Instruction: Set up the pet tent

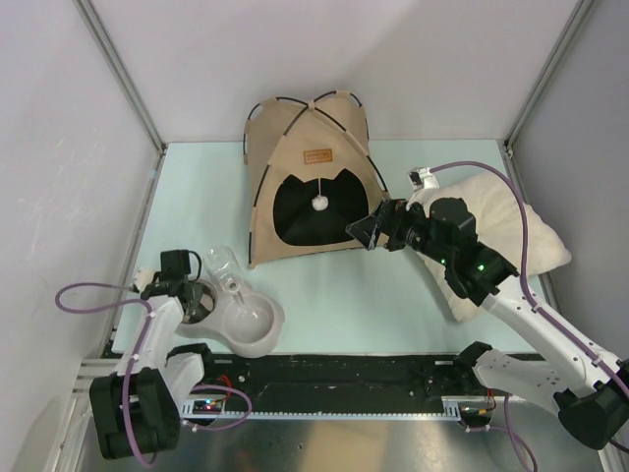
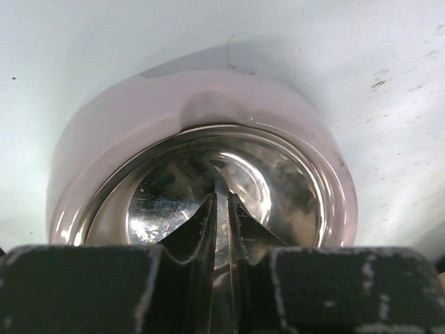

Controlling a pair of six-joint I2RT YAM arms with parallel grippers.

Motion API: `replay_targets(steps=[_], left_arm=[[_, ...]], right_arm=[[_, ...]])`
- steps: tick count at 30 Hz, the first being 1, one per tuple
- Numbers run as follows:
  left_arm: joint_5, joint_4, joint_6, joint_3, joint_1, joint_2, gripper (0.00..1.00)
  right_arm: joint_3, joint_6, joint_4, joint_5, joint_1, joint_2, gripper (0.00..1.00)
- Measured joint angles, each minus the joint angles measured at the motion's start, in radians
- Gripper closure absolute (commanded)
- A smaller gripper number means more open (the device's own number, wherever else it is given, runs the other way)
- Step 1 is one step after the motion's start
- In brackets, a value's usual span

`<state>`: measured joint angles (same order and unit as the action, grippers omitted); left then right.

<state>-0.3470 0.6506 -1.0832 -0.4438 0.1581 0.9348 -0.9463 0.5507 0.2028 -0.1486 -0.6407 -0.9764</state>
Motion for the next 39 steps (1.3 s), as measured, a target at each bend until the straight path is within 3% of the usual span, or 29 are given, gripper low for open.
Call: replay_targets(steps=[9,17,21,27,39], left_arm=[[0.037,0.029,0.019,0.003,0.009,-0.097,0.8],[0.0,0.235,0.037,-0.121,0.017,-0.177,0.8],[-0.011,0.326,0.036,-0.153,0.018,-0.198,0.85],[0.019,0.42,0.018,-0.154,0.02,-0.163,0.95],[0.005,0.422,-0.008,-0.146,0.022,0.0,0.95]], right_arm=[[0.0,0.0,0.001,-0.003,0.0,-0.013,0.07],[0.0,0.012,0.006,-0.012,-0.008,-0.033,0.07],[0.0,0.026,0.033,-0.014,-0.01,-0.043,0.07],[0.014,0.044,0.097,-0.014,-0.008,-0.051,0.07],[0.054,0.051,0.132,-0.019,0.024,-0.069,0.06]])
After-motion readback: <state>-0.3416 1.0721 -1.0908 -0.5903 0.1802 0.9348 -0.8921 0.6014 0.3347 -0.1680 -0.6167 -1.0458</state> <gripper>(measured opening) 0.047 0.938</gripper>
